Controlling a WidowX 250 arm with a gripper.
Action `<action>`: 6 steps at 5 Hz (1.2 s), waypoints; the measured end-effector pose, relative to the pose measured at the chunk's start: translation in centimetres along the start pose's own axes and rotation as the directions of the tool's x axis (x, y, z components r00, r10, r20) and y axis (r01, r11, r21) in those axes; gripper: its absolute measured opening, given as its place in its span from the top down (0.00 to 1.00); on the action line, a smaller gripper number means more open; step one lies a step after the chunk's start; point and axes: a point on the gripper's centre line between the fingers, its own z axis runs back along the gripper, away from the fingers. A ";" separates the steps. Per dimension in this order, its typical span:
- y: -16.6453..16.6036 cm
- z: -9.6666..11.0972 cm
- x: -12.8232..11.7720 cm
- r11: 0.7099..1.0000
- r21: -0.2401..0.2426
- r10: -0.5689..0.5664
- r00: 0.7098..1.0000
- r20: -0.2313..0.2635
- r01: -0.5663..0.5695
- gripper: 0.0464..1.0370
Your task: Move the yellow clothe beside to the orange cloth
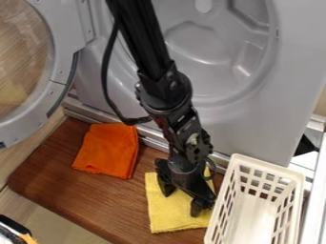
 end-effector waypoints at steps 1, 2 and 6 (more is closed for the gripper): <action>0.6 -0.1 -0.3 1.000 0.003 0.022 1.000 0.002 -0.022 0.04; 1.9 -0.2 -0.5 0.997 0.004 0.077 0.997 0.015 -0.077 0.04; 11.7 -0.1 -2.5 0.967 0.088 0.239 0.971 0.010 -0.239 0.04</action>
